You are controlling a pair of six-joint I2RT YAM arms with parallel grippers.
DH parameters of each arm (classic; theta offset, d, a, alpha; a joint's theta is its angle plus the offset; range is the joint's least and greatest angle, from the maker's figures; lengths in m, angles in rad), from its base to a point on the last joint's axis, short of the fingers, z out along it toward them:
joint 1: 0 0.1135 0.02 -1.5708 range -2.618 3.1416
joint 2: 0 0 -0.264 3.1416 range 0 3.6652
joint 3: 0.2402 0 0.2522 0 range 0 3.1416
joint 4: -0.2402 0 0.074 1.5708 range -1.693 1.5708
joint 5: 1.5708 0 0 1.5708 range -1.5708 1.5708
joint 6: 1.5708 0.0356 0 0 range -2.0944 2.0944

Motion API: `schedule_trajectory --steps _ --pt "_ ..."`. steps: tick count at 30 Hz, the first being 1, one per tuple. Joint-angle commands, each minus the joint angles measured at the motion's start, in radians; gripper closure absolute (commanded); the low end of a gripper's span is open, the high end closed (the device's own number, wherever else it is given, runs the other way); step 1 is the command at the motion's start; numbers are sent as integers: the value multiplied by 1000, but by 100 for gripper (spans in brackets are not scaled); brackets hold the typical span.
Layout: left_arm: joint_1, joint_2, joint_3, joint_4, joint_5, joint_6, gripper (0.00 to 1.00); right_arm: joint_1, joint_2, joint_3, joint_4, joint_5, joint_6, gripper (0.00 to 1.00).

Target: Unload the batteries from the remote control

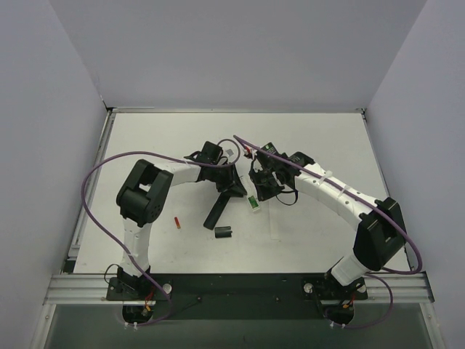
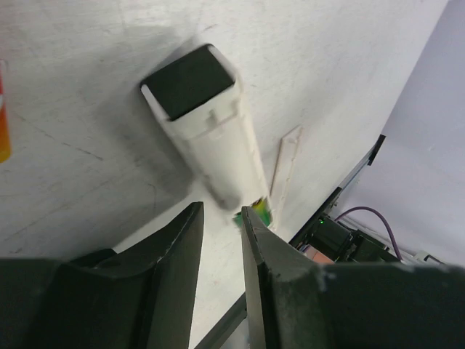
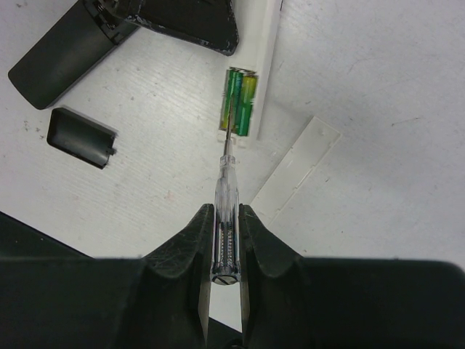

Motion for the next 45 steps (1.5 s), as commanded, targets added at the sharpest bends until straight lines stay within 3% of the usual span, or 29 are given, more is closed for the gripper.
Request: schedule_trajectory --steps 1,45 --pt "5 28 15 -21 -33 29 63 -2 23 -18 -19 3 -14 100" --pt "2 76 125 -13 -28 -17 60 -38 -40 48 -54 -28 0 100"
